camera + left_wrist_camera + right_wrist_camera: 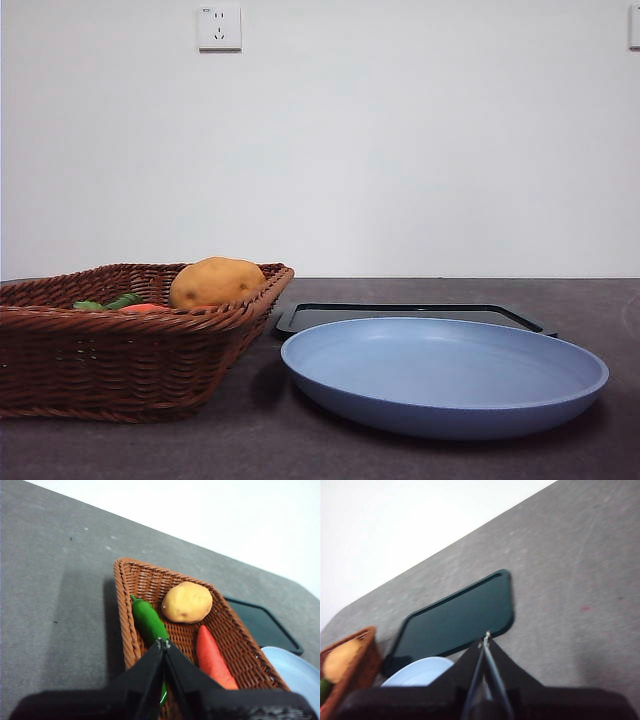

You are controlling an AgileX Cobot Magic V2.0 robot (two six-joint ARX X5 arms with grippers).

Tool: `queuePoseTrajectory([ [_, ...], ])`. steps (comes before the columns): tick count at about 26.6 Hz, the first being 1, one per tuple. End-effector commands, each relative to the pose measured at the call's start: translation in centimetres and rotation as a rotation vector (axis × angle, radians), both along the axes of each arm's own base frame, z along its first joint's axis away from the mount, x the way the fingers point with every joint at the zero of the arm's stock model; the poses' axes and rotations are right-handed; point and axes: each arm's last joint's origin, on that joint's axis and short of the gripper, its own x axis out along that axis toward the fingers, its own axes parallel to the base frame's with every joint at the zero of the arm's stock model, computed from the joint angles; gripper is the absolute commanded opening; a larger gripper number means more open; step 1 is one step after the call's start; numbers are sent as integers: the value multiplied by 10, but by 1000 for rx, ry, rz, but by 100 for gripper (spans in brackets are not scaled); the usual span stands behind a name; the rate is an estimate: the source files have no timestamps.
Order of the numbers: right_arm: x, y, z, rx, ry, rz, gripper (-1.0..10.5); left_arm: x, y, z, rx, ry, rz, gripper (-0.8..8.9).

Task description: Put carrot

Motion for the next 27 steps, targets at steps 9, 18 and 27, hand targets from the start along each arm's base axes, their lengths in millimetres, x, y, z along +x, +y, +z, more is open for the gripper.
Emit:
queuePoseTrajectory([
  [9, 1, 1, 29, 5, 54, 33, 3, 6, -1, 33, 22, 67, -5, 7],
  [18, 15, 5, 68, -94, 143, 114, 3, 39, -7, 79, 173, 134, -137, 7],
  [27, 43, 15, 82, -159, 399, 307, 4, 82, -26, 101, 158, 305, -457, 7],
])
